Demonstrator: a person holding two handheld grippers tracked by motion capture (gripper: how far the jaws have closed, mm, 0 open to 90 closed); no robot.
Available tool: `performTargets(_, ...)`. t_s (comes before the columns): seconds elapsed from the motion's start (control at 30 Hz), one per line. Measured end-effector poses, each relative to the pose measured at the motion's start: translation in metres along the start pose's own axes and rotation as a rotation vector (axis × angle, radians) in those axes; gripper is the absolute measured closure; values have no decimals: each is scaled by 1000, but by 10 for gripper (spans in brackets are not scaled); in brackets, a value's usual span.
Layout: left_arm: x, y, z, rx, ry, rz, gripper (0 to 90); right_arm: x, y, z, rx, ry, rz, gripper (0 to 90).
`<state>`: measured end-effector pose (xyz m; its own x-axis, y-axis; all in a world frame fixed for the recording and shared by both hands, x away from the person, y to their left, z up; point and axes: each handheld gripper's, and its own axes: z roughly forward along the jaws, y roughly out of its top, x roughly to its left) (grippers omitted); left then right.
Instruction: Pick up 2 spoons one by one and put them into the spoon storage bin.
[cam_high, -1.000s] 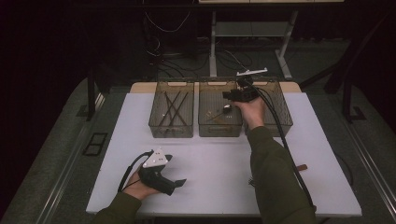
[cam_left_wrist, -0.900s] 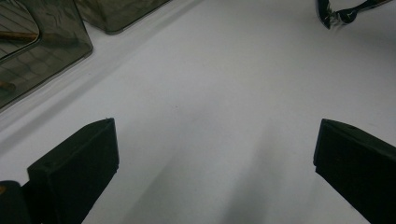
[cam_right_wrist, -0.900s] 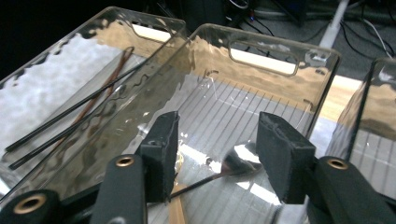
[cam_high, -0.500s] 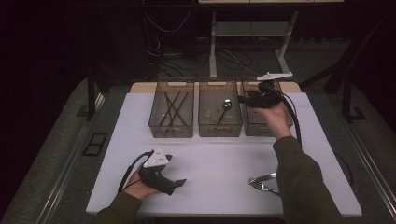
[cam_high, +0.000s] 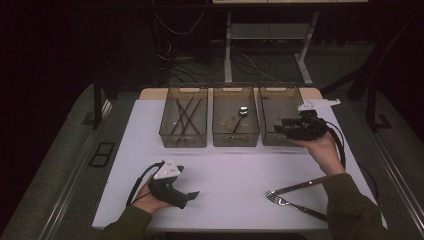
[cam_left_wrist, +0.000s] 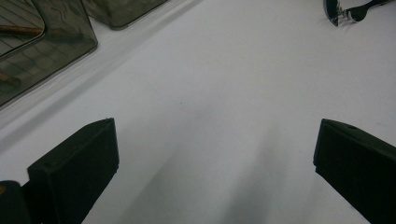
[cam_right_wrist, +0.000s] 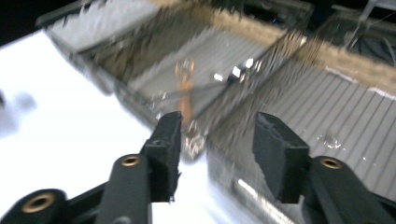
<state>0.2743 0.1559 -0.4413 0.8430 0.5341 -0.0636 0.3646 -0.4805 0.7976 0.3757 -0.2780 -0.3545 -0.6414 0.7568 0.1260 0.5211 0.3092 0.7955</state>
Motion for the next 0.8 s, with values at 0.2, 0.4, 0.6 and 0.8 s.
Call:
performTargets(0.2,0,0,0,-1,4,-3,0,4,-32,-17,44,23,-13,695)
performTargets(0.4,0,0,0,4,6,-3,0,11,-65,-33,92,60,-34,860)
performTargets(0.6,0,0,0,4,8,0,0,23,-95,-40,164,84,-73,900)
performTargets(0.8,0,0,0,3,8,2,0,34,-120,-43,223,93,-93,900)
